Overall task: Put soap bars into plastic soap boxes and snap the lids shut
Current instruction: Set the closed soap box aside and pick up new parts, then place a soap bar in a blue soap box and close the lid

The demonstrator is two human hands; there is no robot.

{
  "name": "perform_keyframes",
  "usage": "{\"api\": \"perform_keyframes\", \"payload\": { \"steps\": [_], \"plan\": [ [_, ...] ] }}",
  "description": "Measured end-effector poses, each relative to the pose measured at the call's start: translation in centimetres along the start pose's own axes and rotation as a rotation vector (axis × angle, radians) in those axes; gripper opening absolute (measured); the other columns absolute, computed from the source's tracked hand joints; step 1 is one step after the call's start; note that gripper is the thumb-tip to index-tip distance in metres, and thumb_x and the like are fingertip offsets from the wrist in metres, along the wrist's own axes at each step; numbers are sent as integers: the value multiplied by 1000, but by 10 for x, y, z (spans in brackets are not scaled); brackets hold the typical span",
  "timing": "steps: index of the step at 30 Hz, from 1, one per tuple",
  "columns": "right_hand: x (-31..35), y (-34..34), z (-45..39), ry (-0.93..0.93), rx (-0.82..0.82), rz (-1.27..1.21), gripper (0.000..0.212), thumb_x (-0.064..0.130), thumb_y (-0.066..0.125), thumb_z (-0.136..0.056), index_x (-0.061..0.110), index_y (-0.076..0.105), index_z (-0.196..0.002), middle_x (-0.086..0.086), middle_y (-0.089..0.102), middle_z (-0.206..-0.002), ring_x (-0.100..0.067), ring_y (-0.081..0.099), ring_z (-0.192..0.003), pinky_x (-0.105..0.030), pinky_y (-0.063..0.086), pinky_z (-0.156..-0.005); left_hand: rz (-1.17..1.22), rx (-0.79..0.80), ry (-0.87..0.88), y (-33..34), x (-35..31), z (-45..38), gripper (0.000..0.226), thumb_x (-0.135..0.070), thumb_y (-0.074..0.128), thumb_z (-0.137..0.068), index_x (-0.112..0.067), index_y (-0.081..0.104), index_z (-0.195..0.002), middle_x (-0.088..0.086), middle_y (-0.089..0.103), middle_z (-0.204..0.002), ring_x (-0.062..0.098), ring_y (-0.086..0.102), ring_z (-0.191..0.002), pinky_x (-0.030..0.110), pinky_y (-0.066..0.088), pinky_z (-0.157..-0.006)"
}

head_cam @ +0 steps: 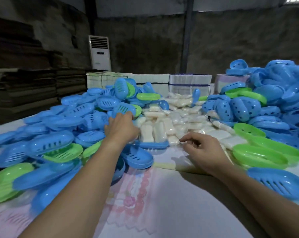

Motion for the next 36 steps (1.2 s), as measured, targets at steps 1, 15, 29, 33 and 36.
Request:
{"api": "perform_keyframes", "payload": {
  "steps": [1, 15, 29, 33, 36],
  "plan": [
    [1, 0, 0, -7, 6, 20, 21, 10, 66, -83, 30, 72, -85, 5, 65, -70, 1, 54, -64, -9, 39, -60, -69, 52, -13, 5, -1, -3, 42, -22, 52, -95, -25, 49, -137, 11, 45, -144, 40, 41, -132, 50, 39, -103],
    [8, 2, 3, -38, 78, 79, 21, 15, 63, -83, 35, 69, -85, 9, 64, -73, 2, 54, -77, -18, 42, -67, -236, 214, -148, 14, 40, -48, 38, -44, 63, -89, -14, 56, -112, 14, 56, -129, 38, 51, -123, 48, 46, -105],
    [7, 0, 2, -18, 98, 83, 21, 15, 62, -84, 35, 69, -84, 10, 62, -70, 1, 54, -72, -23, 43, -68, -58, 70, -112, -1, 29, -42, 67, -36, 82, -74, -19, 42, -125, 14, 52, -122, 39, 41, -123, 47, 45, -87],
    [8, -3, 2, -13, 97, 59, 22, 14, 62, -84, 36, 68, -82, 10, 63, -70, 1, 55, -71, -22, 43, -67, 251, -41, -36, -7, 17, -31, 88, -19, 87, -72, -26, 37, -144, 10, 42, -134, 33, 50, -117, 30, 46, -75],
    [7, -4, 1, -7, 92, 54, 24, 14, 61, -84, 37, 67, -81, 9, 63, -71, 1, 54, -70, -21, 41, -65, 811, -135, -80, -6, 2, -14, 93, -8, 87, -72, -28, 38, -148, 3, 44, -135, 25, 52, -115, 31, 53, -78]
  ]
}}
Point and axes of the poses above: each hand's wrist, its own z-axis away from the middle knuckle, its own y-axis out of the palm, x = y × z, the point moved 3 cm from there along -z, towards the middle knuckle
